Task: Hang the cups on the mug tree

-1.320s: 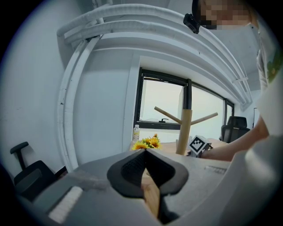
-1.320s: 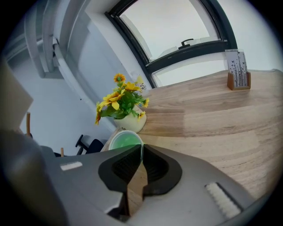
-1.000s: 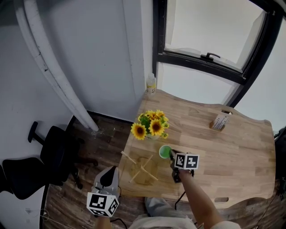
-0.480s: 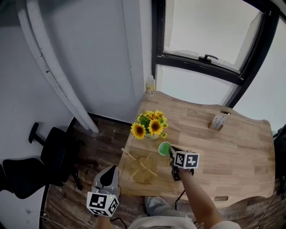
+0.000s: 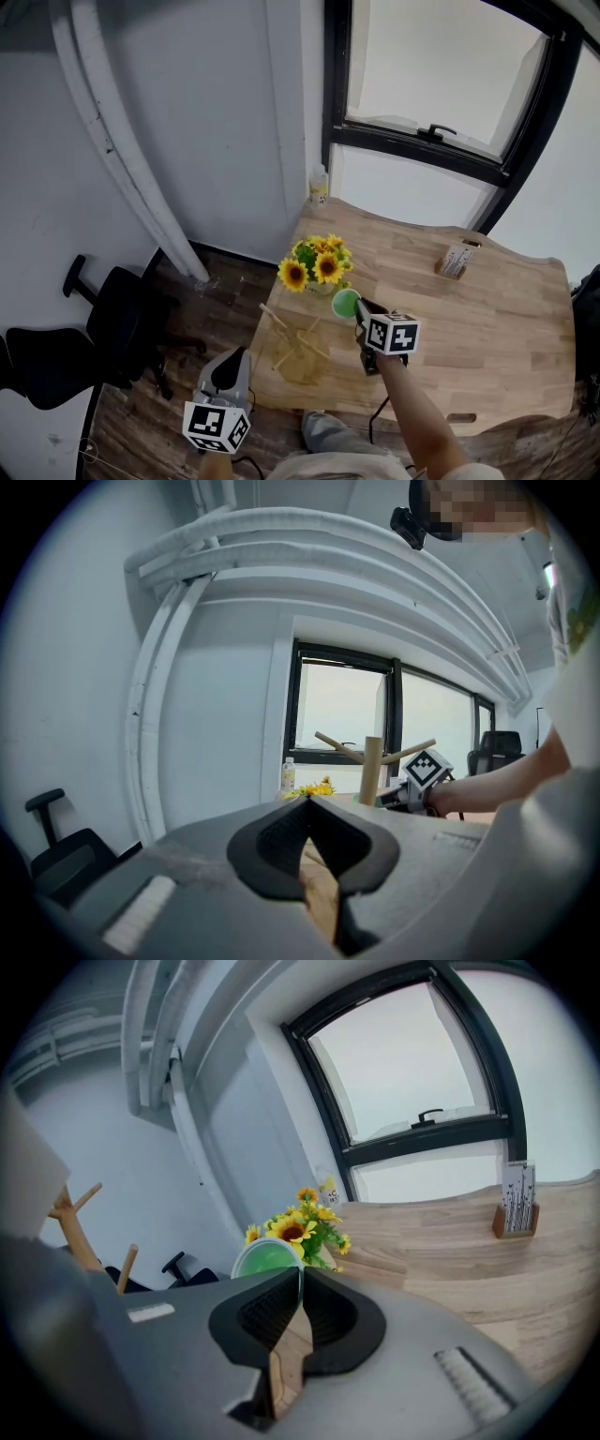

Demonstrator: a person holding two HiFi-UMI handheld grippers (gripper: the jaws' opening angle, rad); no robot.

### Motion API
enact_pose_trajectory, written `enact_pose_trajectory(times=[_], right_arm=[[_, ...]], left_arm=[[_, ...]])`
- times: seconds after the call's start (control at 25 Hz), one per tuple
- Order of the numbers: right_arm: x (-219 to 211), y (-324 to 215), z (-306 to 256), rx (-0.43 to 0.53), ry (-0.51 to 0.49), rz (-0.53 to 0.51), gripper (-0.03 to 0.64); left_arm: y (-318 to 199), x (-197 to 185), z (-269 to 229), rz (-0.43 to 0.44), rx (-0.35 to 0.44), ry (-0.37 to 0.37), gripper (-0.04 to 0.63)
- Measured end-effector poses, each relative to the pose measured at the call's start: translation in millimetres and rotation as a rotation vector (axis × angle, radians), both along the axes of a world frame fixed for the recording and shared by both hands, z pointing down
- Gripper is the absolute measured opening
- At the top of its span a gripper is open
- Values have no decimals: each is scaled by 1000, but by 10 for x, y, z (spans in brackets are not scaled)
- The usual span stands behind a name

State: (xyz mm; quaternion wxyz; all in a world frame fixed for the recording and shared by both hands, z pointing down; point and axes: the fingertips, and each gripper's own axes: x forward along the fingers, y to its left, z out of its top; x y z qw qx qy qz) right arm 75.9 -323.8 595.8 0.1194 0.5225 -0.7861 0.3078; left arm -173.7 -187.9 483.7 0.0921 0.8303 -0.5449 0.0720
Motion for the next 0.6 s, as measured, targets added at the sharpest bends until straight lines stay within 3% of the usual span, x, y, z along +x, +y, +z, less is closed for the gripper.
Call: enact_pose_trajectory(times=[0.6], right_arm=[[-18,-18,-848,240,74,-4,18]], left_arm=[[200,19,-131,-7,29,0,5]])
